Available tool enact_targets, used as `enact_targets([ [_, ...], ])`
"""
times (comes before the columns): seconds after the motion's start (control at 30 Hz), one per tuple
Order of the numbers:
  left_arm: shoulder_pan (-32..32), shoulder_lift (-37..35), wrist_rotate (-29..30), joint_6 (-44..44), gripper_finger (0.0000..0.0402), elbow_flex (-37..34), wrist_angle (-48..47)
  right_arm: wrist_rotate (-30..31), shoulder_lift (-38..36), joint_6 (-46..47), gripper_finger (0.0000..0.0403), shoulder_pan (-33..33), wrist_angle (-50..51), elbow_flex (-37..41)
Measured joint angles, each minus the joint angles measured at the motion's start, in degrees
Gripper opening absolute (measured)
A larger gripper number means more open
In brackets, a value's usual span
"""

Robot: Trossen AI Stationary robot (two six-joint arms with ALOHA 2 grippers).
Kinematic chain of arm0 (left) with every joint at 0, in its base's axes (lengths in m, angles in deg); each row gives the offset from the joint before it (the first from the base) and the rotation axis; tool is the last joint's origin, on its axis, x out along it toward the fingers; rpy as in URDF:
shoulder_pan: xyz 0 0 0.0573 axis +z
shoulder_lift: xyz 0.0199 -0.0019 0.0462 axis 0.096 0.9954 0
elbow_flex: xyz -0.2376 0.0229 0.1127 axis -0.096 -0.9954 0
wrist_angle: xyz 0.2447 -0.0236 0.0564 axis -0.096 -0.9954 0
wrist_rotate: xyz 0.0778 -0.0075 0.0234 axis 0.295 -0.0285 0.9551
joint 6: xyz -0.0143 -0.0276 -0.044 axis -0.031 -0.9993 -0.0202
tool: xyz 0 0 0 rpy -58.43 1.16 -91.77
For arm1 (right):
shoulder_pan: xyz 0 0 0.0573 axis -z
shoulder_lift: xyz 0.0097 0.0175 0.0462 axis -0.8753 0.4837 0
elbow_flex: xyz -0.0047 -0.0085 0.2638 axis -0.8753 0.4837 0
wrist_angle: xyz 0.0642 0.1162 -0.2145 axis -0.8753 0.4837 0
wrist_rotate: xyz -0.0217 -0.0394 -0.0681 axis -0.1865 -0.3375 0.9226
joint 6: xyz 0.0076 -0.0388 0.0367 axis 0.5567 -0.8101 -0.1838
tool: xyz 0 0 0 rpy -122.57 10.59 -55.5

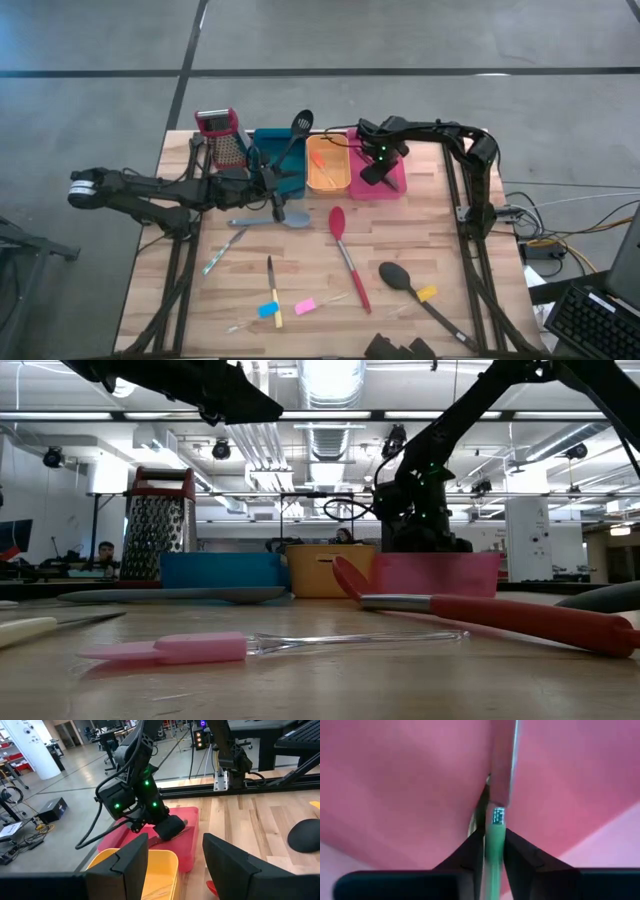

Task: Pick & Place Kitchen Items
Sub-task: Put the green knife into the red bin, then put the blue serving spoon into the blue bin

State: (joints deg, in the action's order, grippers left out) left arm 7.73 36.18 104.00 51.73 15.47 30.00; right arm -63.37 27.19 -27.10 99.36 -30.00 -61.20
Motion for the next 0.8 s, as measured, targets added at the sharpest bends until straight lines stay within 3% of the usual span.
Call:
enact_targets([
  [0.2,0.0,0.0,0.0,0.0,0.0193,0.0,-0.1,0.5,-1.7,-0.6,0.0111,-0.1,-0.3,-0.8],
  [0.43,0.0,0.0,0.0,0.0,0.0193,0.0,-0.1,0.5,-9.2,-0.8,0.0135,-0.1,1.5,-1.3],
  [0.6,0.0,0.0,0.0,-0.1,0.0193,0.0,-0.3,0.5,-16.5,0.6,0.014,-0.2,1.5,-1.3],
  [0.8,0.0,0.0,0.0,-1.6,0.0193,0.0,-0.5,0.5,-25.9,1.8,0.0118,-2.0,1.5,-1.3],
])
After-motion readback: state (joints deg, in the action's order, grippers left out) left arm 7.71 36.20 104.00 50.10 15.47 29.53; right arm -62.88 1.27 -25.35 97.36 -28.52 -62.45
